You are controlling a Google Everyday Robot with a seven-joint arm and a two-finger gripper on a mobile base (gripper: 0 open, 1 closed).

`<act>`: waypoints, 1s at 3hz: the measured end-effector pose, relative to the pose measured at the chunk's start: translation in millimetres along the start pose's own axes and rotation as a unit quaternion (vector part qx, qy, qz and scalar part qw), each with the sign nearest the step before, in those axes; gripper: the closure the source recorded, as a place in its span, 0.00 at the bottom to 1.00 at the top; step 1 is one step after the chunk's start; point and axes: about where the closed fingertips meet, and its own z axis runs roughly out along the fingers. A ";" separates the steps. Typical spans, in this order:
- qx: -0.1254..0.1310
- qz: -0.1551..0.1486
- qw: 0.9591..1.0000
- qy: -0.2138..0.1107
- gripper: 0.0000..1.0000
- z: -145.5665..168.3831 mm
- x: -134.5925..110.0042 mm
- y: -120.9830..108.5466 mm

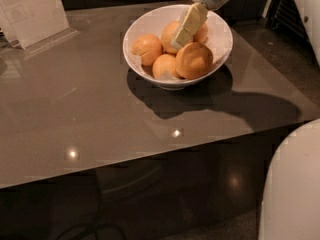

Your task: Pick orange from white bowl

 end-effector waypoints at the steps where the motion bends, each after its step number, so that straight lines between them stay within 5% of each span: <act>1: 0.002 0.000 1.000 0.000 0.00 2.8 -0.7 -0.7; 2: 0.010 0.010 1.000 -0.003 0.00 7.0 0.9 -3.4; 3: 0.010 0.011 1.000 -0.003 0.19 7.6 0.8 -3.6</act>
Offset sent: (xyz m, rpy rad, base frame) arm 0.0071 -0.0005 -0.0061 0.0330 -0.0097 -0.0691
